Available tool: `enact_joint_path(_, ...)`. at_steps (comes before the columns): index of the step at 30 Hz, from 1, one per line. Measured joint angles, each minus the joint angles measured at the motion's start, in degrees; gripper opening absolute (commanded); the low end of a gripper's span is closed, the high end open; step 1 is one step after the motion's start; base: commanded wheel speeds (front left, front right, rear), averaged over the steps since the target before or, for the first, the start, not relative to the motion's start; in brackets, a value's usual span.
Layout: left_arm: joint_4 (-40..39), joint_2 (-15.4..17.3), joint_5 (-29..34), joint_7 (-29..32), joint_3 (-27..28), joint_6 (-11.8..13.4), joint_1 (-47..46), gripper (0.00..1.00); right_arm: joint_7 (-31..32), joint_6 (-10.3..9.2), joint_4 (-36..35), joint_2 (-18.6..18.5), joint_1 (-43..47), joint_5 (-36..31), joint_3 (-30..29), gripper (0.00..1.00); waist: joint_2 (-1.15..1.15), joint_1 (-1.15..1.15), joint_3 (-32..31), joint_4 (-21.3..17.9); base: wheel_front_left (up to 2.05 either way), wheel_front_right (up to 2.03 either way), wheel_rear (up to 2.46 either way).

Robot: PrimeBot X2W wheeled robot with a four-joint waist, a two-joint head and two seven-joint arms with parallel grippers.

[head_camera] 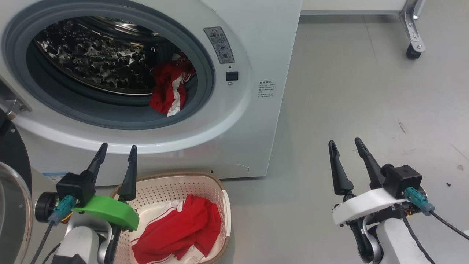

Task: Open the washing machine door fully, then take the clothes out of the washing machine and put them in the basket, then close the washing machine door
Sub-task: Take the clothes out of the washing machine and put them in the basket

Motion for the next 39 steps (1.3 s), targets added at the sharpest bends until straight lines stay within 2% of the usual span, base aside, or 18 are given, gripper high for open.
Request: enact_joint_path(39, -7.27, -0.4, 1.29, 0.0, 1.37, 0.03, 5.2, 1.0, 0.0, 0.0, -0.38, -0.05, 0.89, 0.42, 0.63, 1.0, 0.0, 0.0, -0.25, -0.69, 0.0, 0.0, 0.0)
